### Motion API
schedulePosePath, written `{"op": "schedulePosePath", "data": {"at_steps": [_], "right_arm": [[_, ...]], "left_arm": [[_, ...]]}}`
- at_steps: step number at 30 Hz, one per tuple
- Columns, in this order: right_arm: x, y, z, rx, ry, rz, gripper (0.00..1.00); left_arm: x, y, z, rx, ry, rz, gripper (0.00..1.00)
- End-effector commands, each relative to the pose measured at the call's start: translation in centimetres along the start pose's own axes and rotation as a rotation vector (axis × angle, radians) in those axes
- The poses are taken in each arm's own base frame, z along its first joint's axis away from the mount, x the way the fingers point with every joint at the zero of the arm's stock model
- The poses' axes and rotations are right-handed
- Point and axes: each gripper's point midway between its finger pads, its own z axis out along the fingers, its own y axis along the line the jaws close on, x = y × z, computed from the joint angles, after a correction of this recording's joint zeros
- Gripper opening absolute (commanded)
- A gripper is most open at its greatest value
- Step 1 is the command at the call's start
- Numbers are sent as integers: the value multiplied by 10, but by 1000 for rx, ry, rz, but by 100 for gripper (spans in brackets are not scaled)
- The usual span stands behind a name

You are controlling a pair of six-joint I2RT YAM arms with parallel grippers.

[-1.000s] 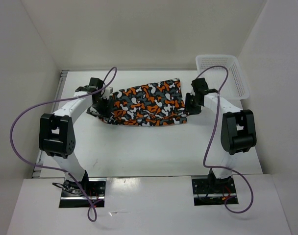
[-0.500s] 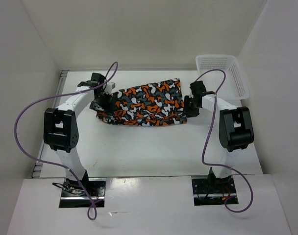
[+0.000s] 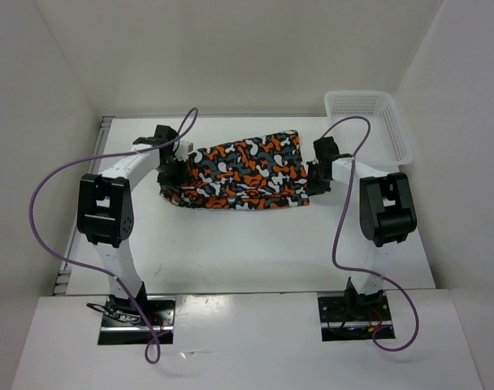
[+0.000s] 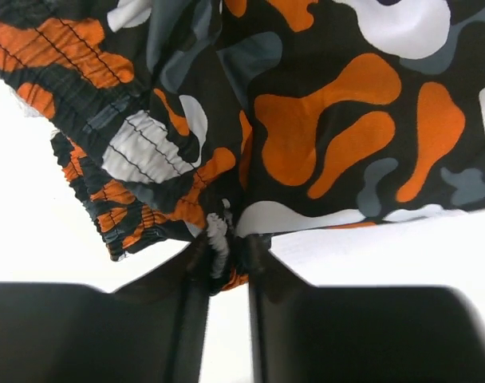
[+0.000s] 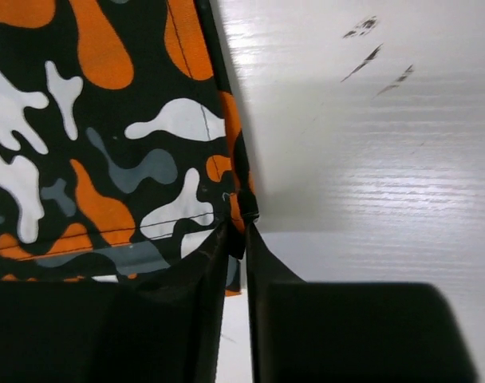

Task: Fold and stack the shorts
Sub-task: Fold the shorts

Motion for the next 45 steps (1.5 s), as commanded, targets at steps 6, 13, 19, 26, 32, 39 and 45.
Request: {"op": "schedulePosePath", "data": {"at_steps": [6, 13, 19, 26, 32, 39, 45], "right_arm": [[-19, -17, -1, 67, -93, -142, 0], [-55, 10, -43, -52, -167, -310, 0], [-64, 30, -84, -175, -168, -410, 0], [-7, 41, -85, -316, -46, -368, 0], [39, 25, -50, -253, 46, -227, 17], [19, 44, -47, -311, 13, -127, 61], [20, 37, -34, -225, 45, 55, 68]], "left_arm": [[-11, 10, -11, -61, -29, -3, 8], [-40, 40, -48, -201, -135, -24, 8], [-48, 37, -75, -201, -152, -23, 12], [3, 31, -57, -171, 17, -28, 18], [44, 37, -11, -163, 134, -44, 29], [41, 36, -9, -119, 126, -67, 64], [37, 33, -37, -51, 106, -109, 73]]}}
